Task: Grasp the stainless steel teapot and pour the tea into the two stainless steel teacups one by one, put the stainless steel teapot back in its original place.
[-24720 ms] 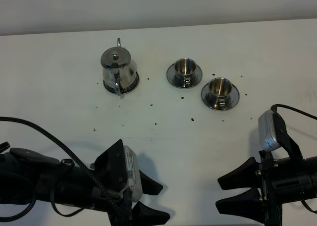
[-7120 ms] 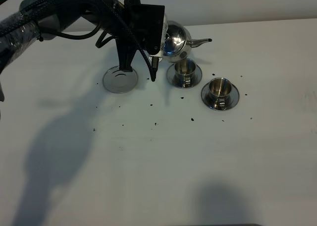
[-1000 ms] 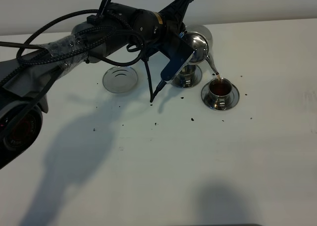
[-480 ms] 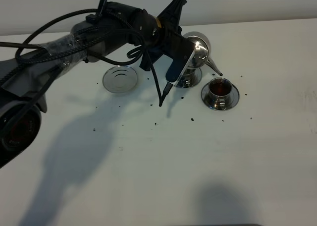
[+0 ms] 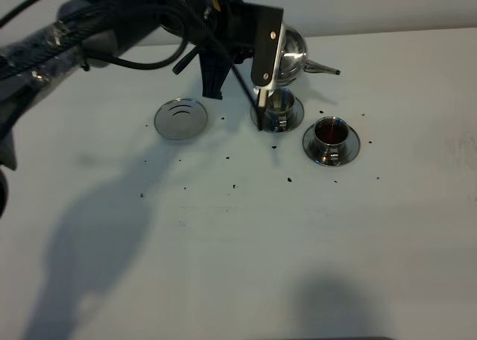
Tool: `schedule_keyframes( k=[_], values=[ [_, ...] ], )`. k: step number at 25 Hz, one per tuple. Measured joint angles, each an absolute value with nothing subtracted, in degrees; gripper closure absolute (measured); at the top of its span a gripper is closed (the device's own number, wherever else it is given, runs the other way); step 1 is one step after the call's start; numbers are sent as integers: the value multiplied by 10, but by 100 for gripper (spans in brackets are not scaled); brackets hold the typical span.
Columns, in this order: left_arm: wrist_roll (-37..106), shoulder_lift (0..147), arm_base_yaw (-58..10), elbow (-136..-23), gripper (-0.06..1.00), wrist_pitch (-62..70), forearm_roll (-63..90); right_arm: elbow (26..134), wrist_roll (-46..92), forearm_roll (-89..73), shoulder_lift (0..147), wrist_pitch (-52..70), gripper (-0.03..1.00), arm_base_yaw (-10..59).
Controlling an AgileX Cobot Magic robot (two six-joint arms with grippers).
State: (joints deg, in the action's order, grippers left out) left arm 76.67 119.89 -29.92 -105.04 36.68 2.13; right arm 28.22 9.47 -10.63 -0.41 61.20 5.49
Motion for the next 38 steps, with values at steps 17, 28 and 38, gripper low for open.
schedule_keyframes(
  k=[17, 28, 38],
  values=[
    [430, 1188, -299, -1027, 75, 563, 100, 282, 95, -107, -4, 612, 46, 55],
    [430, 1187, -299, -894, 75, 408, 151, 282, 95, -107, -4, 612, 46, 55],
    [431, 1100, -293, -882, 75, 380, 95, 282, 95, -107, -4, 612, 46, 55]
  ],
)
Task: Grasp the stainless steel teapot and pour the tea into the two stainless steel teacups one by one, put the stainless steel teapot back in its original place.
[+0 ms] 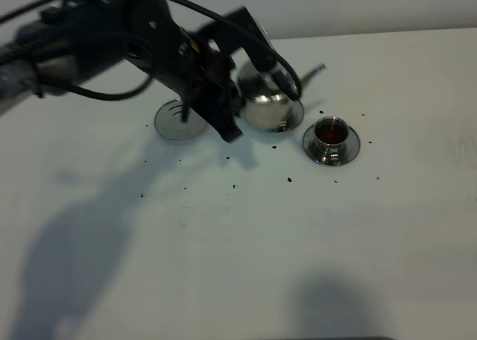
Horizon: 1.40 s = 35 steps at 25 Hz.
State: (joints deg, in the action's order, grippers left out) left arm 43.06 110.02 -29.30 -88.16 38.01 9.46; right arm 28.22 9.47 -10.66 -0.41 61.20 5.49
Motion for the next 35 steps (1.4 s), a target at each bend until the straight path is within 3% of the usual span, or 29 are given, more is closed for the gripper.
schedule_keyframes(
  k=[13, 22, 35],
  values=[
    [565, 1107, -202, -881, 75, 275, 51, 282, 95, -107, -4, 612, 46, 55],
    [726, 1183, -197, -881, 75, 150, 51, 282, 95, -107, -4, 612, 46, 55],
    [844, 1215, -197, -881, 78, 100, 51, 282, 95, -107, -4, 612, 46, 55]
  ],
)
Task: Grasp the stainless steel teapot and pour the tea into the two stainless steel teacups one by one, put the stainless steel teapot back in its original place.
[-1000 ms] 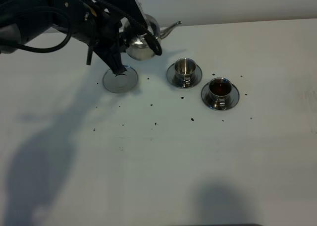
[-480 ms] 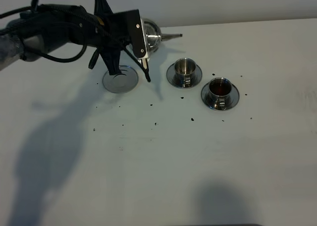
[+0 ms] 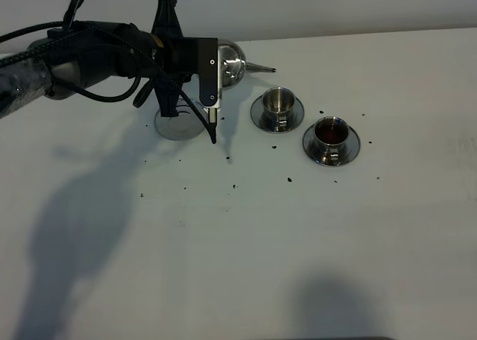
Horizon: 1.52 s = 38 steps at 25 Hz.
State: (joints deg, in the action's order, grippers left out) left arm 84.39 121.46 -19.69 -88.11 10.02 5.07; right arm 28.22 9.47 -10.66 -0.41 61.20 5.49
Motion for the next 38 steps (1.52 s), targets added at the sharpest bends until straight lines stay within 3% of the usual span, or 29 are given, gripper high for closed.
schedule_keyframes(
  k=[38],
  values=[
    [1043, 1215, -197, -881, 78, 72, 51, 282, 95, -107, -4, 612, 46, 55]
  ],
)
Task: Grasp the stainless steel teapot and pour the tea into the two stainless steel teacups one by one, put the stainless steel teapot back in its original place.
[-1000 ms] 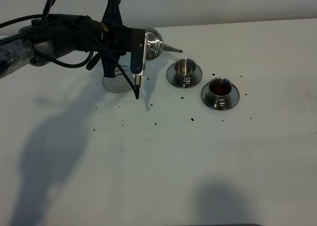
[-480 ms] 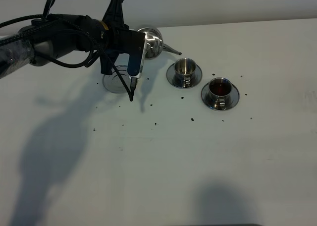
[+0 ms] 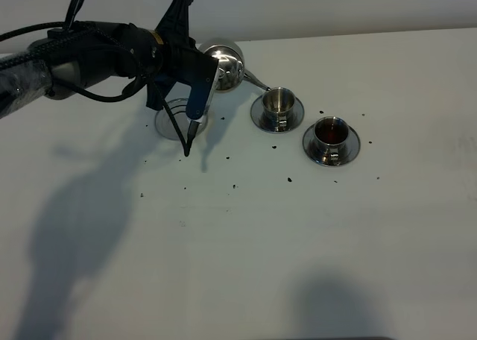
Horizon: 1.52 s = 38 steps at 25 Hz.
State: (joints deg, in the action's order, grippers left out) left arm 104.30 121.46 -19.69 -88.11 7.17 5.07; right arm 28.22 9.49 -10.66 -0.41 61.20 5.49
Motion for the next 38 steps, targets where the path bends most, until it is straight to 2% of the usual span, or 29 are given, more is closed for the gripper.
schedule_keyframes(
  k=[10, 38],
  values=[
    [1110, 1215, -197, -881, 78, 41, 51, 282, 94, -107, -4, 612, 46, 55],
    [1164, 1228, -209, -881, 78, -26, 51, 282, 94, -107, -4, 612, 46, 55]
  ],
)
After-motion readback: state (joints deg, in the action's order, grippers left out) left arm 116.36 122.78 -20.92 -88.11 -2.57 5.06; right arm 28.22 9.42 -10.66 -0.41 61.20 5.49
